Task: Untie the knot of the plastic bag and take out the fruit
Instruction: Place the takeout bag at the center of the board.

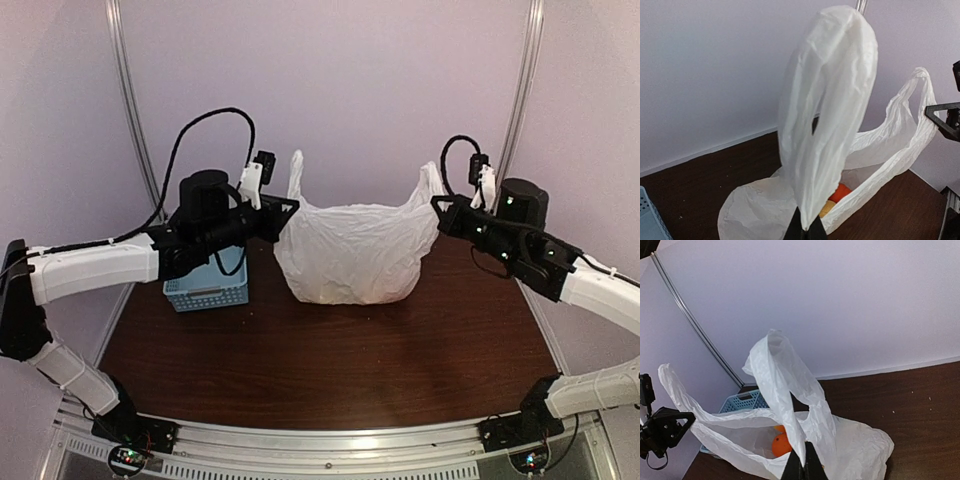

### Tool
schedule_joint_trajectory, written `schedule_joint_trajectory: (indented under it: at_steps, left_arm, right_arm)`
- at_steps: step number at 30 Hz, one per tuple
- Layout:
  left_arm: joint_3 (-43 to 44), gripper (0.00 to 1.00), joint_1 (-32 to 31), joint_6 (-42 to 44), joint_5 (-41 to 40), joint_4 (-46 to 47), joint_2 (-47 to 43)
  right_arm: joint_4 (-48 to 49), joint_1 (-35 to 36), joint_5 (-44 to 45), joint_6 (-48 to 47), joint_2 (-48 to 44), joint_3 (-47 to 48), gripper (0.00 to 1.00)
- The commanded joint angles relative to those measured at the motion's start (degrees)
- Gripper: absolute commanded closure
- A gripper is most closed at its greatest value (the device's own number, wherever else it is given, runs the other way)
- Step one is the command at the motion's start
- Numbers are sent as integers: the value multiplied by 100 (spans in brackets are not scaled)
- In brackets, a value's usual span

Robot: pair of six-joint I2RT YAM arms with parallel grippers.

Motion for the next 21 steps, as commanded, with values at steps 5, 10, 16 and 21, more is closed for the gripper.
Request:
schedule_joint_trajectory:
  at_steps: [5,10,16,21]
  left_arm:
    - [-1222,100,39,-594,1092,1612,-56]
    - [-1751,100,31,-497,1145,1824,-383]
    - [-2119,92,26,-414,1339,1951,-646]
    - [-2137,51,17,-527,1358,1688,-889]
  right_arm:
    - [-9,-40,-210,724,-333,-1540,100]
    - [-690,-36,-224,195,-623,-1266,71]
    - [-1651,-20,-246,-509,-831,-232,18]
    - [-1677,168,-1189,-937,-921,268,16]
